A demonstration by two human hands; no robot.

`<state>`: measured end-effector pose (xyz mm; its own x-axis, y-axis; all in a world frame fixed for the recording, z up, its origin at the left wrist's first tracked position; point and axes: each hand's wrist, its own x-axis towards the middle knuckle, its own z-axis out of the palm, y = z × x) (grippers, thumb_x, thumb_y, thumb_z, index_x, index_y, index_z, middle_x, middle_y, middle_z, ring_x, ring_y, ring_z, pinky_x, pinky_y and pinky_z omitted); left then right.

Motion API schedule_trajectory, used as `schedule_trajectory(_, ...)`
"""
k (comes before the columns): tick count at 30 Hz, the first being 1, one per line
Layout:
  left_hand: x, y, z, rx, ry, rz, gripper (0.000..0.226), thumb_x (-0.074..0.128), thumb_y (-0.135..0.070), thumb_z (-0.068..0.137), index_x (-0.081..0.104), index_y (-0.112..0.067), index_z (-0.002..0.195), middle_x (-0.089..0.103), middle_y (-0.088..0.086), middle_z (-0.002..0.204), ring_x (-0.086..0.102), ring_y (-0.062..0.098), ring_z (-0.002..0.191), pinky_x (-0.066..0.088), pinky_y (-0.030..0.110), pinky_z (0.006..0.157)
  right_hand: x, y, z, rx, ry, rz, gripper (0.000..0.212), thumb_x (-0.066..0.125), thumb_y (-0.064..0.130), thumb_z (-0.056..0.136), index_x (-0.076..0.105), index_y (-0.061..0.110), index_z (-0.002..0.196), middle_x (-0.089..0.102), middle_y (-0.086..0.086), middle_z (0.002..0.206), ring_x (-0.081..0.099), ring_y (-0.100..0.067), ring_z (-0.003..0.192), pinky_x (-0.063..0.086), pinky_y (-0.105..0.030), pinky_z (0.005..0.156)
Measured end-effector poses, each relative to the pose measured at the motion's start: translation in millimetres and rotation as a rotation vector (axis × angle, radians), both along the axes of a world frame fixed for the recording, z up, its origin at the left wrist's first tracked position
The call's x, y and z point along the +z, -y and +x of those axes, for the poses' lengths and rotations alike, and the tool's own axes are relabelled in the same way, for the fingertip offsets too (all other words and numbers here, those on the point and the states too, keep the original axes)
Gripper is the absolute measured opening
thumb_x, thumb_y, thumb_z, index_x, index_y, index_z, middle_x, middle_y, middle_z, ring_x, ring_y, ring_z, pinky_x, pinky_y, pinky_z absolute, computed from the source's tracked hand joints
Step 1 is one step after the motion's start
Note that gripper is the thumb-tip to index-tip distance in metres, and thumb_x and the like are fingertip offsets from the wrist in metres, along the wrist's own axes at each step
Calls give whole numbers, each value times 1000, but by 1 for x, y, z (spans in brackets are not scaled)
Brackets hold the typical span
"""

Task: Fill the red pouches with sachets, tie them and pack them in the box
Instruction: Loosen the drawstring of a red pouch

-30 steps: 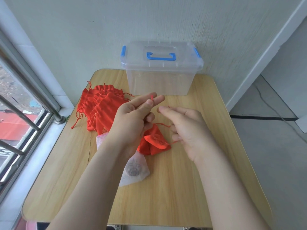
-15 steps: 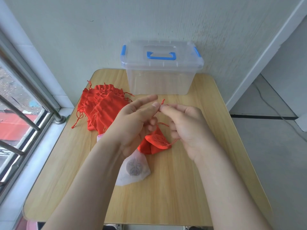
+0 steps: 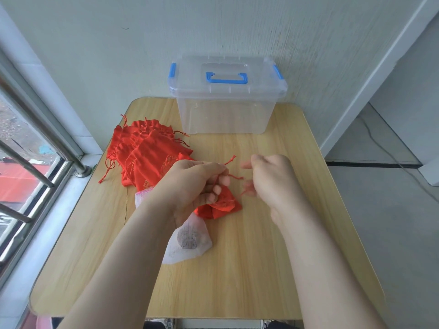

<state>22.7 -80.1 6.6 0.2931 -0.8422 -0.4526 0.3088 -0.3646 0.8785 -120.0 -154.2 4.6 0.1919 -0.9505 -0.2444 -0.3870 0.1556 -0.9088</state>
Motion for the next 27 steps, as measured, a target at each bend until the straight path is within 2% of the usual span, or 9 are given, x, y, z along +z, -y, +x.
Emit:
schedule_trajectory(4,0,-2,-1,-47,95,1,18,71,-12,98,77,5,99,72,10,79,54,15,57,49,23,52,6,8,-5,-12,172,-49,30,59,31,109,81,21,91,61,16,66,53,2,57,48,-26,67)
schedule_trajectory(7,1,-5,0,-162,212,6,25,76,-20,93,78,5,95,74,8,83,51,14,60,46,26,58,8,10,-7,89,490,95,26,64,26,107,82,16,91,47,9,66,38,-8,55,35,-26,57)
schedule_trajectory(9,2,-8,0,-239,269,10,25,78,-22,91,79,3,93,74,8,83,50,13,61,46,26,59,8,11,-9,119,588,135,21,68,22,105,81,12,91,49,4,70,39,-10,57,35,-25,53)
schedule_trajectory(14,7,-11,-3,-347,344,-3,17,74,-16,93,82,-5,84,73,3,73,52,13,63,46,22,56,11,8,-14,126,434,32,28,81,31,95,81,3,93,66,1,70,51,-11,56,38,-23,47)
schedule_trajectory(17,11,-12,-4,-376,323,-14,16,70,-15,94,83,-8,87,79,11,85,52,15,65,46,25,59,12,5,-15,110,327,-6,31,81,39,94,83,9,90,66,5,69,49,-8,52,38,-19,47)
schedule_trajectory(20,11,-14,-4,-386,347,-24,21,75,-27,94,83,-11,83,75,6,79,47,18,64,43,26,58,14,4,-16,148,194,-50,32,76,48,96,85,17,90,63,17,62,56,3,52,44,-15,59)
schedule_trajectory(23,11,-15,-3,-405,397,-41,22,77,-32,96,84,-12,88,70,-1,73,43,16,61,40,26,59,16,3,-16,191,131,-57,31,70,52,98,86,25,93,72,32,74,62,21,71,49,-21,76)
schedule_trajectory(25,10,-15,-2,-419,399,-38,24,76,-31,97,84,-10,92,69,-3,72,44,12,57,40,26,59,17,3,-16,205,144,-50,32,68,52,100,86,26,95,72,35,75,63,20,76,52,-25,84)
schedule_trajectory(27,9,-15,0,-426,404,-31,24,76,-32,97,84,-10,93,67,-4,72,45,10,55,40,24,59,16,5,-18,218,182,-27,34,66,49,102,86,22,99,64,27,58,63,9,62,52,-24,78)
